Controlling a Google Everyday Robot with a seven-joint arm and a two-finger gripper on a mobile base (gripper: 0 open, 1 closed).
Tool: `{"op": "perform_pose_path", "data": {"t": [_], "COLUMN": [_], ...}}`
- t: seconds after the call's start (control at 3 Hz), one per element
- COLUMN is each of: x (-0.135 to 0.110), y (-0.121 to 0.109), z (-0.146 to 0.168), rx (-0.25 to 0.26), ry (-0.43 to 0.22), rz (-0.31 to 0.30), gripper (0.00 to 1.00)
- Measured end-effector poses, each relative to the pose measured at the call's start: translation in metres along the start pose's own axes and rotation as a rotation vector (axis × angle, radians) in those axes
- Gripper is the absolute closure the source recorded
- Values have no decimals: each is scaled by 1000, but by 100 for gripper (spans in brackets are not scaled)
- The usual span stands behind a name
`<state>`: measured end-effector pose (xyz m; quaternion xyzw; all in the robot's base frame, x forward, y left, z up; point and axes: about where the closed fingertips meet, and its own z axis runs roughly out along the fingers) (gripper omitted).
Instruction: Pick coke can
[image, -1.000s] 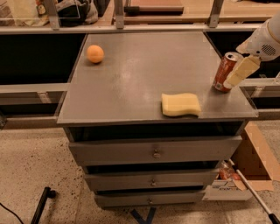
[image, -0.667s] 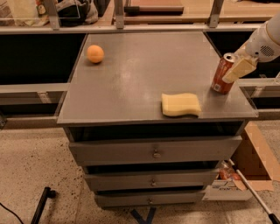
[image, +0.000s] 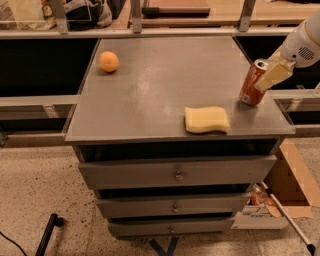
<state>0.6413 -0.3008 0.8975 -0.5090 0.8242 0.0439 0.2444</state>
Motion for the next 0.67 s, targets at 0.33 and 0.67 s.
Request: {"op": "perform_pose_path", "data": {"t": [0.33, 0.67], "x": [-17, -17], "y": [4, 4], "z": [-22, -22], "rx": [-10, -10], "ry": [-30, -30], "rz": [-13, -13], "gripper": [100, 100]}}
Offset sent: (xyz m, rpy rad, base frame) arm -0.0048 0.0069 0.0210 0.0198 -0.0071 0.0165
